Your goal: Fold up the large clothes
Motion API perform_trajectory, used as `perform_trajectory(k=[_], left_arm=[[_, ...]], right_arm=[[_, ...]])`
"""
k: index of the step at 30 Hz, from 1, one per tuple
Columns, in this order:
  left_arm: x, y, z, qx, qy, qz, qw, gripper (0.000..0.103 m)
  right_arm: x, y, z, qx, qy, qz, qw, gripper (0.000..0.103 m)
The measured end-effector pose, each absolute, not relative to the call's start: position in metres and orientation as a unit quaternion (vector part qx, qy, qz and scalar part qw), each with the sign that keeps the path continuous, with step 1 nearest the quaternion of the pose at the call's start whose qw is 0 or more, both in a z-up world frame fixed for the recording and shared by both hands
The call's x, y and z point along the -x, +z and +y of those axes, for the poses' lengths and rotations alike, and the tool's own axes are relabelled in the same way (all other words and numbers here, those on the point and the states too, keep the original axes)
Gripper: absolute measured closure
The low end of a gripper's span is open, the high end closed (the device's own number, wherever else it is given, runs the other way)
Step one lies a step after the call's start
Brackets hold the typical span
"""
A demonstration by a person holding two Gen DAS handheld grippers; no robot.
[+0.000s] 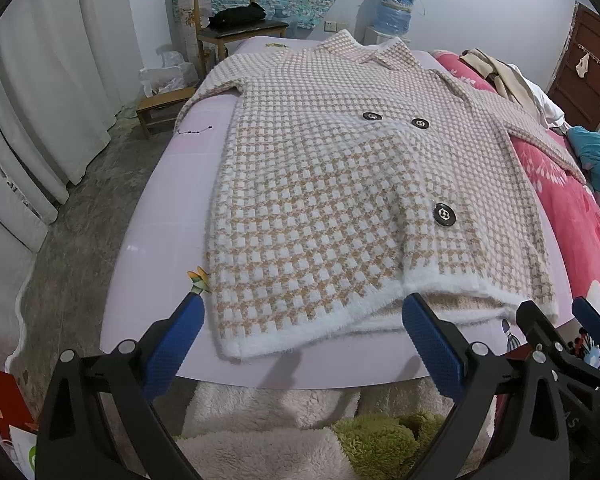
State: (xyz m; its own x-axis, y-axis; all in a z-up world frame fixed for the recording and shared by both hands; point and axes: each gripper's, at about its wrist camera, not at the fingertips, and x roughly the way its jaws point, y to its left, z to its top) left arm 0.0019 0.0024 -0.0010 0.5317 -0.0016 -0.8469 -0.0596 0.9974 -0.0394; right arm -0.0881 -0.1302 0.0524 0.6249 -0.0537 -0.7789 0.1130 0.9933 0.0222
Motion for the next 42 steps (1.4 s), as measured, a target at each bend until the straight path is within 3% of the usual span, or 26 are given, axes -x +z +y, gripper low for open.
perform_trajectory(k=[42], left_arm=[[-0.003, 0.003, 0.014, 0.035, 0.02, 0.481, 0.876, 0.006]], right_arm=[[0.087, 0.055, -0.126, -0.029, -0.045, 0.43, 0.901, 0.008]])
